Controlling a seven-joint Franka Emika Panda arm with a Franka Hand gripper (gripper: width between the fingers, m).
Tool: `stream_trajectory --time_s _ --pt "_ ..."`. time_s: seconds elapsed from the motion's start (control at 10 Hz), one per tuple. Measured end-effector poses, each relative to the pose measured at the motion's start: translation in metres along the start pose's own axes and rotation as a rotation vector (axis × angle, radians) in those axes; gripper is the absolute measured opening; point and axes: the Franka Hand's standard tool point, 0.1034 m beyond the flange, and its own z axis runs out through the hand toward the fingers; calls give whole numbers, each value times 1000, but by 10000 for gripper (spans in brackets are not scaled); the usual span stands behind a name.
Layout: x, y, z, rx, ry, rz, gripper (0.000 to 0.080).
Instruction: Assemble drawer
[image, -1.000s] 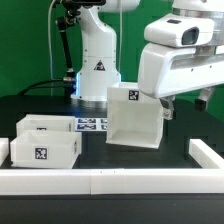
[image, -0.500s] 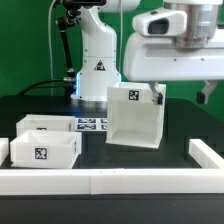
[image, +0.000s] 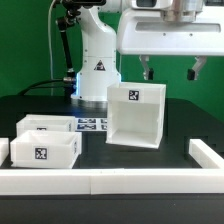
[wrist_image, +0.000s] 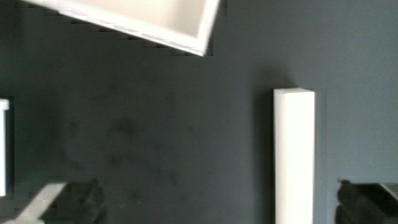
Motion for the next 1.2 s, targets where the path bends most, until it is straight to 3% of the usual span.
stream_trajectory --time_s 0.4,0.5,0.8,1.2 --pt "-1 0 2 3 -3 22 650" --pt "-8 3 3 10 -2 78 650" --pt "-50 5 16 -2 3 138 650" --pt "-76 -9 39 2 34 143 650"
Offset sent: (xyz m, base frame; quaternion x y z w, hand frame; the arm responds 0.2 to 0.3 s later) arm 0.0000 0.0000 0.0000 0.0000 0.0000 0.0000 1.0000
